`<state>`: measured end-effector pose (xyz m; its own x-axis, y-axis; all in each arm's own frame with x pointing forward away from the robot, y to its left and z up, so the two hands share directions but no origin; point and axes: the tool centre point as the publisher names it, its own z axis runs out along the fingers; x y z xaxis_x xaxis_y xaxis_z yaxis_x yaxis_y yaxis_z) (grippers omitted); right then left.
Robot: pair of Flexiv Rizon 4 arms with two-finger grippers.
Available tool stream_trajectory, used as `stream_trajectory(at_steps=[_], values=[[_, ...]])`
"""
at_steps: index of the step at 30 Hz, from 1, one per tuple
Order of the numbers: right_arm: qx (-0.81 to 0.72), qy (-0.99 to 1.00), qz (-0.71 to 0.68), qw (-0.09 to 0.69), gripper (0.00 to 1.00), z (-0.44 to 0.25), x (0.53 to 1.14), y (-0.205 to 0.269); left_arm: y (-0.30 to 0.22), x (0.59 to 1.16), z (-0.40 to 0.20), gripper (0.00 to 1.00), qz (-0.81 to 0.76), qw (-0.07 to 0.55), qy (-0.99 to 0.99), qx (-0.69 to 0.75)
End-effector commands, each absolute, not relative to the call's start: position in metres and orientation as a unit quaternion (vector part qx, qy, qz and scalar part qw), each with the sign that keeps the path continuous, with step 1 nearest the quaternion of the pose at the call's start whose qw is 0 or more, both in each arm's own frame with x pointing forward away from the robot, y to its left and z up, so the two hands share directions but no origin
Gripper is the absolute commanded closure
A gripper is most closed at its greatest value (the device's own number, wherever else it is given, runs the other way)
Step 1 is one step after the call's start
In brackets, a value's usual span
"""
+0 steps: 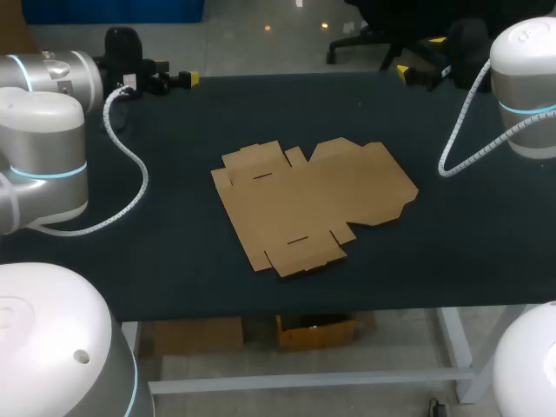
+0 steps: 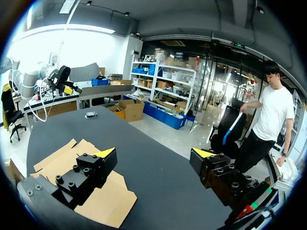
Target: Assemble the packaging by folding the flat box into shape, placing the metal phone stand inside, and closing the box properly
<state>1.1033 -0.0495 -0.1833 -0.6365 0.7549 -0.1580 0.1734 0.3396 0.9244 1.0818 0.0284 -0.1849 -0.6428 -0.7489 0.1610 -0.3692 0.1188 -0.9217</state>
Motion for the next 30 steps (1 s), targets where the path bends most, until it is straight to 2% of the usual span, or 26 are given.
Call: stream_trajectory(at_steps=[1, 12, 21, 30], values=[[0.31, 0.765, 0.49, 0.282, 0.0, -0.182, 1.102, -0.054, 0.027, 1.08, -0.18, 0.0, -0.533, 0.164, 0.735, -0.384], [0.358, 0.763, 0.487, 0.231, 0.0, -0.186, 1.081, -0.065, 0.023, 1.074, -0.176, 0.0, -0.489, 0.102, 0.779, -0.38], [0.399, 0.764, 0.47, 0.189, 0.0, -0.202, 1.062, -0.072, 0.015, 1.073, -0.194, 0.0, -0.431, 0.023, 0.833, -0.347], [0.433, 0.77, 0.45, 0.132, 0.0, -0.222, 1.044, -0.076, 0.006, 1.068, -0.216, 0.0, -0.372, -0.014, 0.867, -0.333]])
